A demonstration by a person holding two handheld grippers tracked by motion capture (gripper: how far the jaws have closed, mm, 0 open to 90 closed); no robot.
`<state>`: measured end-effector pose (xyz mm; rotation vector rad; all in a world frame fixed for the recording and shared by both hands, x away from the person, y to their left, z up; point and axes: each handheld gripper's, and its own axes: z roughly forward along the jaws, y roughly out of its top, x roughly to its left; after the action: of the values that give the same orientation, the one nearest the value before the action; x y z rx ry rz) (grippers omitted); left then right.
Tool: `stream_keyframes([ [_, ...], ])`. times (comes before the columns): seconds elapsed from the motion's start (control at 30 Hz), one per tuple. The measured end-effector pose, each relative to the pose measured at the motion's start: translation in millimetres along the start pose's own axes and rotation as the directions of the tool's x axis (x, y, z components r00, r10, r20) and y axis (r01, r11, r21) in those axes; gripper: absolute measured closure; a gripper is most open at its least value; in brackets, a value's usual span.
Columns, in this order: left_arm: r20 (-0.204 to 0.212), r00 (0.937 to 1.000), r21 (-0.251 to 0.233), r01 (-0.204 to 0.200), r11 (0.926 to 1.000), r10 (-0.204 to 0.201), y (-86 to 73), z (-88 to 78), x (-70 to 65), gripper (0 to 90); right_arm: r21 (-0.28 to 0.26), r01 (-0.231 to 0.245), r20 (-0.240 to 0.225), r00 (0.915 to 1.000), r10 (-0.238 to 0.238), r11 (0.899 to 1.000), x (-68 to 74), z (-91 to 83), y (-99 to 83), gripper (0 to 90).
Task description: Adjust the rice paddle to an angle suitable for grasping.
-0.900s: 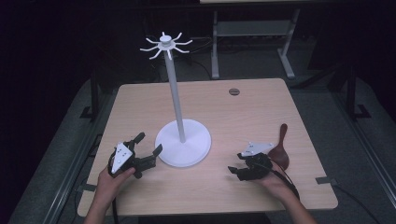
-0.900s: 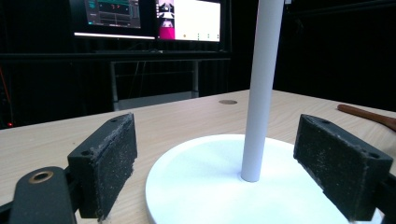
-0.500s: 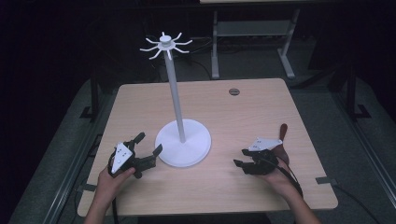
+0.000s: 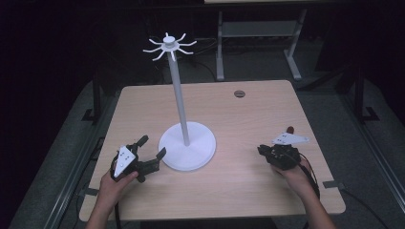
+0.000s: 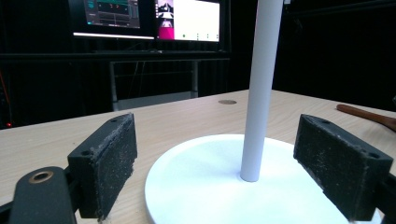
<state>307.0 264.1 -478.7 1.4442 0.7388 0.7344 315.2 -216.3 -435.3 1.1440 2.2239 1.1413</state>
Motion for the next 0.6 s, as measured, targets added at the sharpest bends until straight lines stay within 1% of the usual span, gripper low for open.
stream_keyframes([
  [0.03,0.0,1.0,0.0,0.0,1.0,0.0,0.0,0.0,0.0,12.8,0.0,0.0,0.0,1.0,0.0,1.0,0.0,0.0,0.0,83.3],
  [0.1,0.0,1.0,-0.002,0.002,1.0,-0.002,0.0,0.1,-0.1,12.8,-0.008,-0.007,0.024,0.9997,0.007,1.0,-4.7,-2.2,0.1,86.9],
  [0.13,0.0,1.0,0.001,-0.002,1.0,0.002,0.0,-0.1,0.1,12.8,-0.016,-0.028,0.042,0.9987,0.029,0.999,-9.5,-4.2,0.3,89.2],
  [0.17,0.001,1.0,-0.001,-0.001,1.0,0.001,0.0,0.1,0.0,12.8,-0.016,-0.028,0.042,0.9987,0.029,0.999,-9.5,-4.2,0.3,89.2],
  [0.2,0.0,1.0,0.001,-0.002,1.0,0.002,0.0,-0.1,0.1,12.8,-0.027,-0.041,0.057,0.9975,0.042,0.999,-14.8,-6.1,0.6,89.7],
  [0.23,0.0,1.0,0.0,0.0,1.0,0.0,0.0,0.0,0.0,12.8,-0.029,-0.047,0.064,0.9968,0.049,0.998,-17.0,-6.7,0.9,89.8],
  [0.27,0.001,1.0,-0.001,-0.003,1.0,0.003,-0.1,0.1,0.1,12.8,-0.029,-0.047,0.064,0.9968,0.049,0.998,-17.0,-6.7,0.9,89.8],
  [0.37,0.001,1.0,-0.001,-0.003,1.0,0.003,-0.1,0.1,0.1,12.9,-0.043,-0.055,0.078,0.9953,0.058,0.998,-23.9,-7.5,0.6,89.9],
  [0.4,0.001,1.0,0.0,-0.004,1.0,0.004,-0.1,0.1,0.1,12.8,-0.048,-0.057,0.093,0.9938,0.062,0.997,-28.1,-7.9,0.3,90.0],
  [0.43,0.001,1.0,0.0,-0.004,1.0,0.004,-0.1,0.1,0.1,12.9,-0.048,-0.057,0.093,0.9938,0.062,0.997,-28.1,-7.9,0.3,90.0],
  [0.47,0.0,1.0,0.001,-0.005,1.0,0.005,-0.1,0.1,0.2,12.8,-0.05,-0.066,0.108,0.9917,0.071,0.997,-32.2,-8.8,0.1,90.0],
  [0.53,-0.001,1.0,0.001,-0.007,1.0,0.007,0.0,0.2,0.0,12.8,-0.05,-0.071,0.115,0.9905,0.076,0.996,-34.2,-9.4,-0.2,90.0],
  [0.57,-0.001,1.0,0.002,-0.008,1.0,0.008,0.0,0.2,0.1,12.9,-0.047,-0.081,0.13,0.9878,0.086,0.996,-39.2,-10.2,-1.2,90.0],
  [0.6,-0.001,1.0,0.001,-0.006,1.0,0.006,0.0,0.2,0.0,12.9,-0.047,-0.09,0.135,0.9862,0.096,0.995,-41.8,-10.8,-2.1,90.0],
])
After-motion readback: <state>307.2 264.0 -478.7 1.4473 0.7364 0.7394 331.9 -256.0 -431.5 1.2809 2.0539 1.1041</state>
